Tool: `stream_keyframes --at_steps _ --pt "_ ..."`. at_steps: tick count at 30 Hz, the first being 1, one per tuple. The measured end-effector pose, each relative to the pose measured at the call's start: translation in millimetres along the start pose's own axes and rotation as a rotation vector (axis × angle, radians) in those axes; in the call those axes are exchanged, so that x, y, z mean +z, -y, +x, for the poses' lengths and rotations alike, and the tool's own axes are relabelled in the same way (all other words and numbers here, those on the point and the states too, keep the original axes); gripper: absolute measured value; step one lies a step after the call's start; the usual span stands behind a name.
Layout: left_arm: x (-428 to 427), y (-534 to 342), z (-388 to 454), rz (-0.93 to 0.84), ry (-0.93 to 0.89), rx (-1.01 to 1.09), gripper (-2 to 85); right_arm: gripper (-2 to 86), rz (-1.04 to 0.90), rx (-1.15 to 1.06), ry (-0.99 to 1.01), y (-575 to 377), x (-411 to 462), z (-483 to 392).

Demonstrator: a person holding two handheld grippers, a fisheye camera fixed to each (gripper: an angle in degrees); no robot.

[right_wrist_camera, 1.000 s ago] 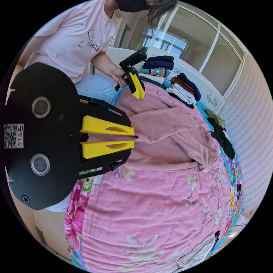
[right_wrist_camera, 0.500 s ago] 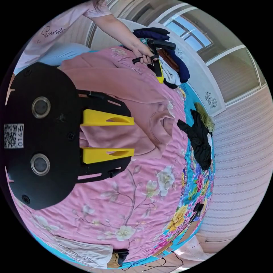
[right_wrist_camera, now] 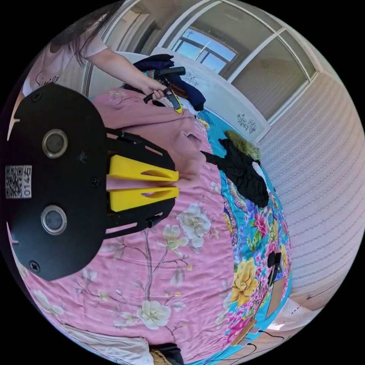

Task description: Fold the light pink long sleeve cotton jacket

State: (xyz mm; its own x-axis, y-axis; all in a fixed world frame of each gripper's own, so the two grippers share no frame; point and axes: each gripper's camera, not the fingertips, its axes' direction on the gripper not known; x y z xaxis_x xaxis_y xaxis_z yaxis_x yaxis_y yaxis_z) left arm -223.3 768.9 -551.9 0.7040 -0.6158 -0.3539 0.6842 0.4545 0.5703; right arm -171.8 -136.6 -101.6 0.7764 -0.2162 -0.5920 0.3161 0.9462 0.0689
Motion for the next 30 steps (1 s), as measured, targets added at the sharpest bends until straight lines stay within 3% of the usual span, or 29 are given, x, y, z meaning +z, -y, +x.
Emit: stream_keyframes --at_steps 7,11,15,18,23,30 --pt "-129.5 -129.7 51.5 -0.014 -0.177 0.193 0.0 2.0 0.013 -0.217 0.153 -108.9 -93.1 -76.7" --pt "-153.9 -241.7 80.1 -0.153 -0.074 0.311 0.4 2.7 -0.087 -0.287 0.109 -227.2 -108.2 -121.4" --pt "-152.3 -350.5 90.2 -0.290 0.122 0.191 -0.3 4.9 -0.324 -0.124 -0.003 -328.4 -66.8 -128.1" --pt "-179.3 -387.2 92.4 -0.253 0.121 0.073 -0.9 3.9 -0.326 -0.042 -0.029 -367.9 -80.8 -138.6" --pt "-197.9 -395.8 123.0 -0.205 0.092 0.068 -1.0 1.7 -0.281 -0.048 -0.058 -365.2 -95.6 -186.2" --pt "-107.8 -377.1 221.7 -0.264 0.089 0.386 -1.0 -0.2 -0.348 -0.381 -0.197 -258.9 -2.9 -318.1"
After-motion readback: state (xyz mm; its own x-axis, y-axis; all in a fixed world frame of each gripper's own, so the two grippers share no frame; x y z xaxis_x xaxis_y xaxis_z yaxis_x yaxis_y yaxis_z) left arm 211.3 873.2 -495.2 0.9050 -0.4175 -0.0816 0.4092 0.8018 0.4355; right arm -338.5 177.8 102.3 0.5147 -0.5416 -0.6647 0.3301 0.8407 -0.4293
